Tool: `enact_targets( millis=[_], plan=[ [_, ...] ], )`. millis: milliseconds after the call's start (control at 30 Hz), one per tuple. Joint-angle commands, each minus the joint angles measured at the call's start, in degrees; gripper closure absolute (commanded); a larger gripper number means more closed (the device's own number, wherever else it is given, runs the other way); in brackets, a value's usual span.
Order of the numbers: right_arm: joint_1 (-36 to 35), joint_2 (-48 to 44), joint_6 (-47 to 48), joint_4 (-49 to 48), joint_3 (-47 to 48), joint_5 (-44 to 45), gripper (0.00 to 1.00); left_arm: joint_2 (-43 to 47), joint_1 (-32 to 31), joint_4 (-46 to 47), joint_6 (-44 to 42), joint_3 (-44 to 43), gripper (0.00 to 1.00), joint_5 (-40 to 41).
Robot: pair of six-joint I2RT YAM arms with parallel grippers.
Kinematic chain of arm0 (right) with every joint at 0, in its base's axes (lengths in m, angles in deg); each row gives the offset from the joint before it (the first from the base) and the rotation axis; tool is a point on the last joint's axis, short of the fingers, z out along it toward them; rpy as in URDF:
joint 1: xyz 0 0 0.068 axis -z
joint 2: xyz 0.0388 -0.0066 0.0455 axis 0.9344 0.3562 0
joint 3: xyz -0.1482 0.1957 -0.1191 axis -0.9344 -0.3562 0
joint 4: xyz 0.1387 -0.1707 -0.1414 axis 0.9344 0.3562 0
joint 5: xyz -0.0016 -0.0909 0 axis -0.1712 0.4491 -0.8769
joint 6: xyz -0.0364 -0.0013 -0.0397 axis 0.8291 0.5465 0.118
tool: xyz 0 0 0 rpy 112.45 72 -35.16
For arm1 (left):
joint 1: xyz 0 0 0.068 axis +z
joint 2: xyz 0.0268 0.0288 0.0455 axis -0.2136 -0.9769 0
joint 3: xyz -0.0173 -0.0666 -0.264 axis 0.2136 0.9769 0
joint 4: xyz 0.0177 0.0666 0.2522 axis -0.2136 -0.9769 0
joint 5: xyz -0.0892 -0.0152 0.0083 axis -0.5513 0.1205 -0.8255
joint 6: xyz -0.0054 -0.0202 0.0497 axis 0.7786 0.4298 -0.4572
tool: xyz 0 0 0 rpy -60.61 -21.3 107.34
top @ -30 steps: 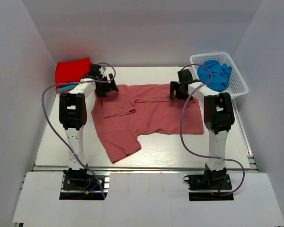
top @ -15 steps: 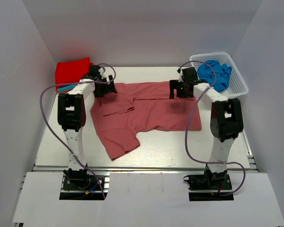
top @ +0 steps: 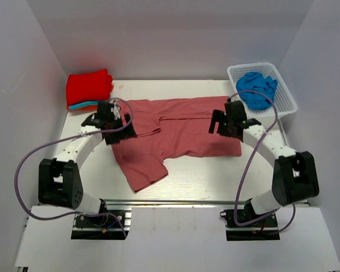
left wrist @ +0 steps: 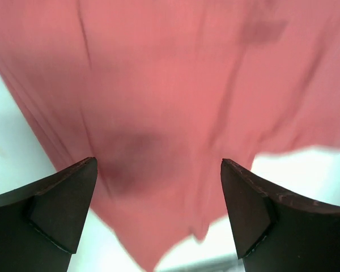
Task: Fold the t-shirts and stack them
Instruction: Grap the side of the flattened tshirt closest away from the robot with both arms
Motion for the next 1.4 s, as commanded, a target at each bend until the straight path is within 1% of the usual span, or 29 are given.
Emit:
enact_targets(
  millis=[0, 67, 100, 133, 233, 267, 300, 333, 433, 467, 500, 600, 733, 767, 867, 900, 933, 1033, 1100, 1133, 1200, 1233, 1267, 1300, 1367],
  plan=[
    [0.5, -6.3, -7.8, 0.7, -3.4, 8.5, 0.1, 4.1, -2.5, -8.2, 3.6, 6.1, 0.0, -3.6],
    [0.5, -8.2, -9.3, 1.9, -5.6, 10.8, 0.1, 8.4, -4.3, -12.8, 4.5, 9.1, 0.0, -4.3],
    [0.3, -9.0, -9.4, 2.0, -6.2, 11.8, 0.1, 9.9, -5.0, -13.8, 5.1, 12.1, 0.0, -4.3],
    [0.5, -9.8, -9.8, 2.1, -7.1, 12.0, 0.1, 12.6, -6.1, -15.2, 5.1, 13.4, 0.0, -5.7],
    [0.5, -10.0, -9.8, 2.2, -8.1, 12.5, 0.1, 15.4, -8.7, -17.8, 6.9, 14.9, 0.0, -5.7],
    [0.6, -9.5, -9.6, 2.3, -8.0, 12.6, 0.1, 15.9, -9.4, -20.7, 7.6, 14.9, 0.0, -4.0],
    [0.6, -9.3, -9.3, 2.2, -7.8, 12.2, 0.1, 16.7, -10.0, -21.6, 7.6, 15.4, 0.0, -3.2],
    [0.6, -8.9, -8.7, 2.6, -7.6, 12.2, 0.1, 16.7, -10.6, -22.4, 8.3, 15.9, 0.0, -2.4],
    [0.7, -7.8, -8.8, 2.6, -7.5, 12.2, 0.1, 16.7, -12.8, -21.1, 9.5, 20.0, 0.0, -4.1],
    [0.6, -7.5, -8.9, 2.7, -7.5, 12.2, 0.1, 16.7, -13.8, -21.1, 10.2, 20.7, 0.02, -4.7],
    [0.8, -7.3, -8.6, 2.7, -7.5, 12.0, 0.1, 15.8, -14.3, -21.1, 10.9, 21.3, 0.02, -3.6],
    [0.8, -6.9, -7.7, 2.7, -7.0, 12.3, 0.1, 14.0, -15.9, -22.0, 11.6, 20.7, 0.05, -1.3],
    [1.1, -6.8, -8.1, 3.1, -7.2, 13.1, 0.1, 11.3, -17.5, -18.1, 12.2, 21.2, 0.08, -2.5],
    [1.3, -6.8, -8.3, 3.2, -7.4, 13.2, 0.1, 10.4, -18.2, -17.4, 12.2, 21.2, 0.11, -1.0],
    [1.2, -7.1, -8.3, 3.5, -7.8, 13.2, 0.1, 7.9, -19.3, -14.7, 12.7, 21.7, 0.2, -1.0],
    [1.3, -7.4, -8.5, 3.5, -7.9, 13.3, 0.1, 7.9, -19.3, -13.8, 12.7, 22.3, 0.26, -1.9],
    [1.4, -7.3, -8.4, 3.7, -8.1, 13.8, 0.1, 7.2, -19.3, -12.3, 11.7, 22.3, 0.34, -2.7],
    [1.7, -7.5, -9.4, 5.5, -8.1, 15.0, 0.1, 6.5, -19.9, -12.3, 11.2, 22.3, 0.45, -2.7],
    [2.1, -7.7, -9.7, 6.2, -8.6, 16.0, 0.1, 6.5, -19.9, -12.3, 11.2, 22.3, 0.56, -1.3],
    [2.3, -8.0, -10.5, 6.7, -8.9, 16.4, 0.1, 6.5, -19.9, -12.3, 11.2, 22.8, 0.63, -1.3],
    [2.7, -8.5, -11.5, 8.4, -10.1, 18.5, 0.1, 6.5, -19.9, -12.3, 11.2, 22.8, 0.72, -1.3],
    [2.8, -8.7, -11.6, 8.6, -10.9, 18.9, 0.1, 6.5, -19.9, -12.3, 11.2, 23.5, 0.8, -1.3],
    [3.5, -9.2, -11.9, 8.4, -12.0, 18.9, 0.1, 6.5, -19.9, -11.6, 11.2, 23.5, 0.94, -1.3],
    [3.7, -9.1, -12.1, 8.1, -12.9, 18.8, 0.1, 6.5, -19.9, -10.7, 11.2, 23.5, 1.0, -1.3],
    [4.2, -9.2, -12.1, 7.7, -13.7, 17.5, 0.1, 6.5, -19.9, -9.8, 11.2, 23.5, 1.0, -1.9]
  ],
)
